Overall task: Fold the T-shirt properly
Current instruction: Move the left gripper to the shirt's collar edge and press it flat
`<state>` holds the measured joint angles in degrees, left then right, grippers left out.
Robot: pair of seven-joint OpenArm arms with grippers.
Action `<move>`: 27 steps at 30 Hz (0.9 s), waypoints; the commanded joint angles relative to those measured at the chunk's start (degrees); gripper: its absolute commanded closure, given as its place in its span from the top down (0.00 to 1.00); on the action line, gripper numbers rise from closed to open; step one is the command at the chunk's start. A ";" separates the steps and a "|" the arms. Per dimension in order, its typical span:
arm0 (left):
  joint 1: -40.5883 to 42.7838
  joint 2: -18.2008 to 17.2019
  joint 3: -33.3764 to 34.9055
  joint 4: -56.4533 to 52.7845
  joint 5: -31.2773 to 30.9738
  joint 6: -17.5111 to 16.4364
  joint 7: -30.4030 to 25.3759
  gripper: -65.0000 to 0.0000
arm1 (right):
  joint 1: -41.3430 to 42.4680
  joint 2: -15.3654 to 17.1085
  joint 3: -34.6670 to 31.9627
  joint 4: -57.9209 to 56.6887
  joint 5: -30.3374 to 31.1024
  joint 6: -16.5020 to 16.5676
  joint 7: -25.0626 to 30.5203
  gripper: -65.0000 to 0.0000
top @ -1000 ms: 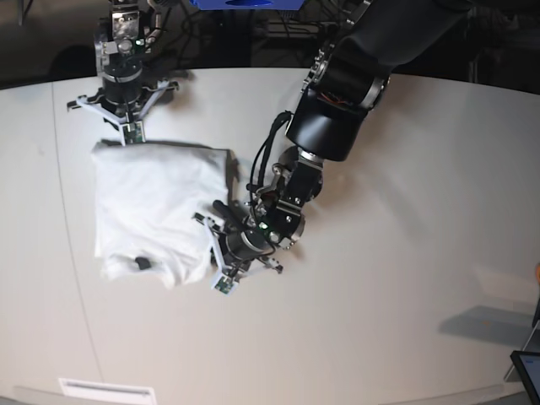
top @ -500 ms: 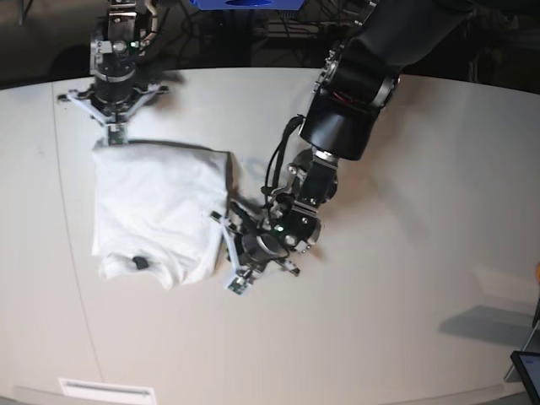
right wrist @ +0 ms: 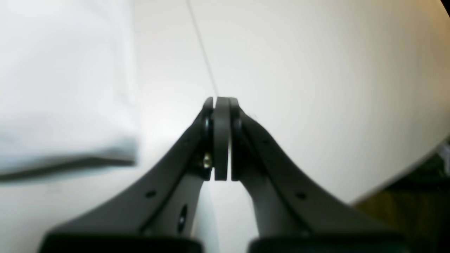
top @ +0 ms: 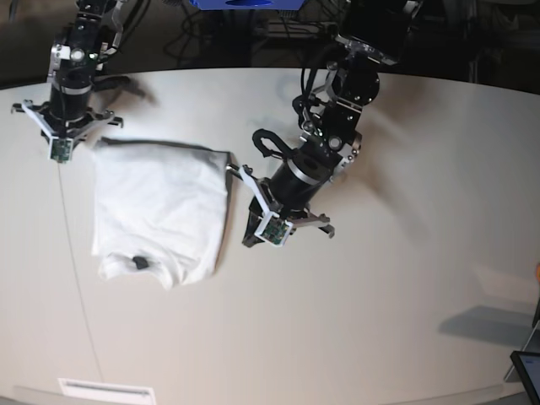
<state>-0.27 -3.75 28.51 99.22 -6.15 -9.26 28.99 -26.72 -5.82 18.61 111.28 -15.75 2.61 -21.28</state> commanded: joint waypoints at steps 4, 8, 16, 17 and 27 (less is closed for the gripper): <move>3.48 2.47 0.10 2.10 0.04 0.51 -8.55 0.00 | 1.09 0.42 0.25 1.11 -0.30 4.90 1.10 0.00; 3.92 2.83 5.11 0.69 0.04 0.51 -12.25 0.00 | 1.27 0.33 0.16 1.11 -0.30 8.33 1.37 0.00; 4.19 4.23 10.12 -6.08 6.20 0.60 -16.38 0.00 | 2.32 0.59 -2.22 1.55 -0.30 12.73 1.45 0.00; 4.19 4.41 10.30 -6.69 7.78 0.60 -16.38 0.00 | 2.32 0.59 -2.66 1.55 -0.30 12.82 1.45 0.00; 6.47 4.41 9.69 -9.15 9.54 0.60 -15.94 0.00 | 1.09 0.24 -5.91 -0.82 -0.38 12.82 1.19 0.00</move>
<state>6.11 0.30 38.13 89.52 3.20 -8.38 14.28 -25.34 -5.65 12.88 109.71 -16.23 15.77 -21.28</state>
